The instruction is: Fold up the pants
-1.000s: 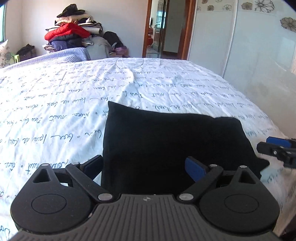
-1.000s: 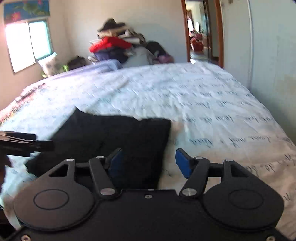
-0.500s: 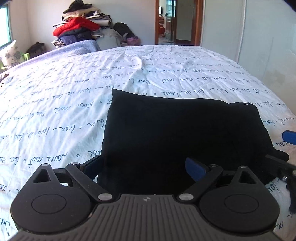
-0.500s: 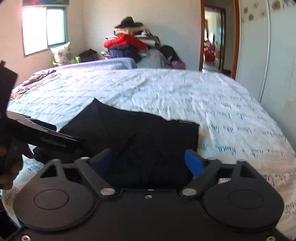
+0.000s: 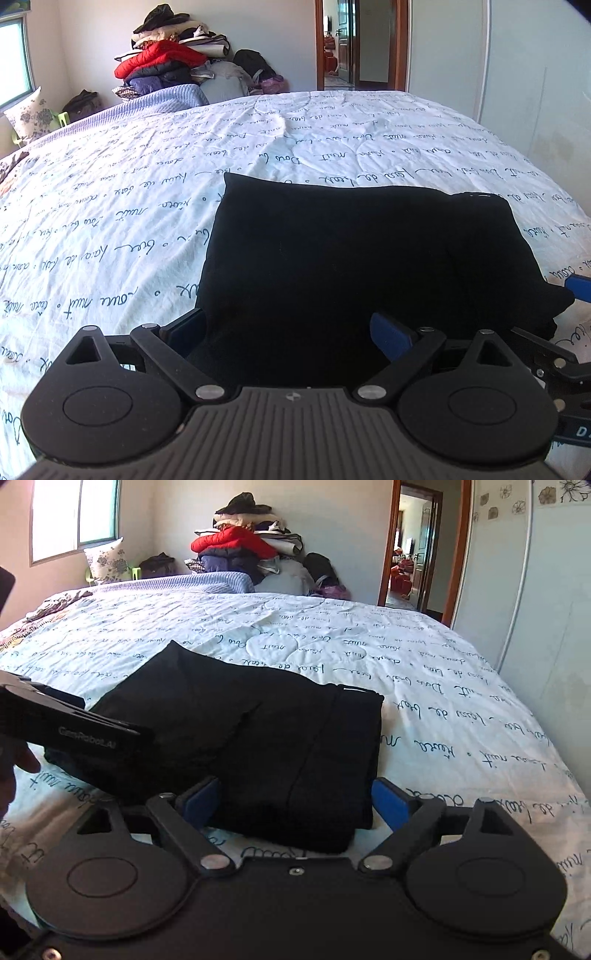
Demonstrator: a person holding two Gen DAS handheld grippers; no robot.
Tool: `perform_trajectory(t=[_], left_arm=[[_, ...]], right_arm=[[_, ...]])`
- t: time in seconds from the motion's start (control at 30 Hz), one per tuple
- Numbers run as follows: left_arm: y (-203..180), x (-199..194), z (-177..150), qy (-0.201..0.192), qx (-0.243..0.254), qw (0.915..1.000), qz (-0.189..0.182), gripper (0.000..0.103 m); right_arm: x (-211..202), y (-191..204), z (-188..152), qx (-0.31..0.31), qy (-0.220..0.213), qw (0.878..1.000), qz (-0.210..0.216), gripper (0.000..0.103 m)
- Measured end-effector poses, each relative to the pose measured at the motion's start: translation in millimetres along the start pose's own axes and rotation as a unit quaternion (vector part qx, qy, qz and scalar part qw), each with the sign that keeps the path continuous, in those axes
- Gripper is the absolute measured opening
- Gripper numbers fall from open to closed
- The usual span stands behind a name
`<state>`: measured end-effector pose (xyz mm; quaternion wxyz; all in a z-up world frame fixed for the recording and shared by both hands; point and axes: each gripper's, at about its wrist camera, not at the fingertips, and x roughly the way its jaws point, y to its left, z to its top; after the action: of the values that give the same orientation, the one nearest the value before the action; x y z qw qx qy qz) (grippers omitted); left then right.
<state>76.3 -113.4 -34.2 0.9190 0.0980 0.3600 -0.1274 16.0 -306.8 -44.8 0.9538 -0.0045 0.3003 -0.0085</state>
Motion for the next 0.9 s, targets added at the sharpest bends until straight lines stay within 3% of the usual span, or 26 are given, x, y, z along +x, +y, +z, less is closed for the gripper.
perform_trajectory(t=[0.3, 0.4, 0.5, 0.57, 0.63, 0.77, 0.87, 0.9], left_arm=[[4, -4, -6, 0.005, -0.01, 0.9999, -0.006, 0.099], [14, -8, -5, 0.001, -0.006, 0.9997, -0.025, 0.098], [34, -4, 2, -0.005, -0.014, 0.9991, -0.039, 0.098], [49, 4, 6, 0.012, -0.029, 0.998, -0.055, 0.098], [64, 10, 7, 0.029, -0.054, 0.9954, -0.074, 0.096], [72, 2, 2, 0.015, -0.087, 0.9942, -0.062, 0.095], [63, -11, 4, -0.007, -0.057, 0.9964, -0.062, 0.097], [59, -14, 5, -0.013, -0.044, 0.9973, -0.058, 0.097]], right_arm=[[-11, 4, -3, 0.003, -0.015, 1.0, 0.003, 0.089], [-9, -21, 0, 0.061, -0.019, 0.998, 0.02, 0.089], [6, -65, 2, 0.157, -0.003, 0.984, 0.081, 0.089], [19, -87, 3, 0.205, 0.009, 0.973, 0.103, 0.089], [31, -97, 7, 0.217, 0.013, 0.969, 0.116, 0.089], [59, -98, 32, 0.184, 0.006, 0.977, 0.104, 0.089], [95, -113, 46, 0.216, 0.035, 0.966, 0.136, 0.083], [107, -120, 48, 0.237, 0.045, 0.958, 0.153, 0.076]])
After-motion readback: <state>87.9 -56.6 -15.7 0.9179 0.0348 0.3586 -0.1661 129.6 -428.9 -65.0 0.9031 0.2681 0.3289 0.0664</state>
